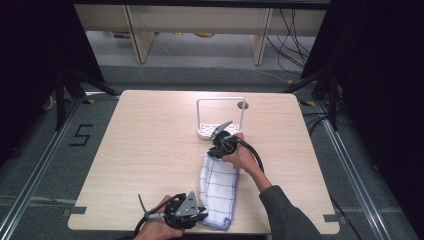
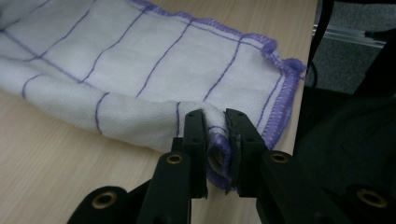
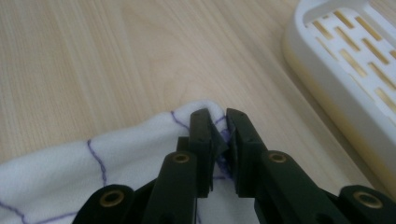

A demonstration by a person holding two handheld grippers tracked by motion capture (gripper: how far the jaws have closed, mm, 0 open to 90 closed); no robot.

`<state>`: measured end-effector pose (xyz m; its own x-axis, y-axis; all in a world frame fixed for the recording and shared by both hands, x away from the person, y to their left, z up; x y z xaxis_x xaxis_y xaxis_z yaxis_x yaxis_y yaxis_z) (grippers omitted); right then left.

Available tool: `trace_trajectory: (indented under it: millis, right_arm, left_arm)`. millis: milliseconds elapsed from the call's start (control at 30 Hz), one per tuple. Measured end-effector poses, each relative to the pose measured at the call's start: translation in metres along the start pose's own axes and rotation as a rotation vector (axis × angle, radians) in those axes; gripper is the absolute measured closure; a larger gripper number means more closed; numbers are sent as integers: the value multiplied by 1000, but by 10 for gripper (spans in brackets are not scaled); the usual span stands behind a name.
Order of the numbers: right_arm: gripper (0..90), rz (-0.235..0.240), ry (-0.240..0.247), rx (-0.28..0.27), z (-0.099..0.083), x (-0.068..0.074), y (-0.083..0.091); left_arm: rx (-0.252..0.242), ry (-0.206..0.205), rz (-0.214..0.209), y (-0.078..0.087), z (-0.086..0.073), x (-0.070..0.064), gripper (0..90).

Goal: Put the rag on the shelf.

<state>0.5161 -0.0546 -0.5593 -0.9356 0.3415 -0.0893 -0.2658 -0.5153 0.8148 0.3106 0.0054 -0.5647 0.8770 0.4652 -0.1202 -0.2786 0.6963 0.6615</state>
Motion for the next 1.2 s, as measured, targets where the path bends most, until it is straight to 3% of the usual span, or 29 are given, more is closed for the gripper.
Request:
trace_trajectory:
  millis: [67,133,167,267,367,400,433,467,500,567,633,733,900,1000,1100,1167,1200]
  right_arm:
    - [800,2,16,5,2,2,-3]
    - [735,0,30,10,3,3,-5]
    - [655,-5,-12,23,3,5,-5]
    - [523,-60,-56,-26,4,-3,0]
    - [523,-96,-119,-85,1,-7,19]
    - [511,-119,-95,-99,-1,-12,25]
    - [502,-122,-107,-86,-6,-14,32]
    - [499,-154,-121,-96,-9,-18,37]
    - [498,-165,-119,-88,-14,-21,43]
    - [498,-171,-165,-80,-23,-23,49]
    - [498,-191,-178,-64,-31,-26,53]
    - [503,-221,-188,-40,-42,-33,54]
    - [520,-242,-231,22,-56,-36,53]
    - [521,-244,-232,46,-63,-38,52]
    - [519,-235,-256,67,-68,-36,49]
    - [512,-239,-232,63,-70,-39,47]
    - [506,-239,-229,62,-71,-40,46]
  left_arm:
    - [14,-28,-10,-5,3,-7,781]
    - [-1,-16,-34,-10,7,-13,762]
    - [-9,17,-46,-11,8,-16,736]
    - [-4,43,-85,-5,8,-18,617]
    - [-57,99,-94,5,15,-8,549]
    - [-75,117,-85,8,18,-3,515]
    - [-84,129,-73,12,20,3,503]
    - [-99,147,-57,14,23,11,495]
    - [-106,151,-35,17,26,20,487]
    - [-133,189,20,20,32,42,480]
    - [-153,234,50,20,38,65,476]
    - [-156,330,52,16,45,93,471]
    - [-132,348,109,0,52,124,455]
    - [-73,305,131,-10,52,139,443]
    - [-62,322,150,-19,54,151,436]
    - [-62,319,174,-23,56,159,426]
    - [-55,327,165,-25,56,162,426]
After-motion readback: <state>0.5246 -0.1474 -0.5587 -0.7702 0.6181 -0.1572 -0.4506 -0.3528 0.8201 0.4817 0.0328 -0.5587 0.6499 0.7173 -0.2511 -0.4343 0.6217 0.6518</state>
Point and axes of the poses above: each handheld gripper's, and its own axes: y roughly backward along the jaws, z roughly out of its top, x roughly to its left, the point moved 9 cm from there along -y, roughly forward along the jaws, and after that the axes turned 12 degrees about y, right-handed, at the moved point
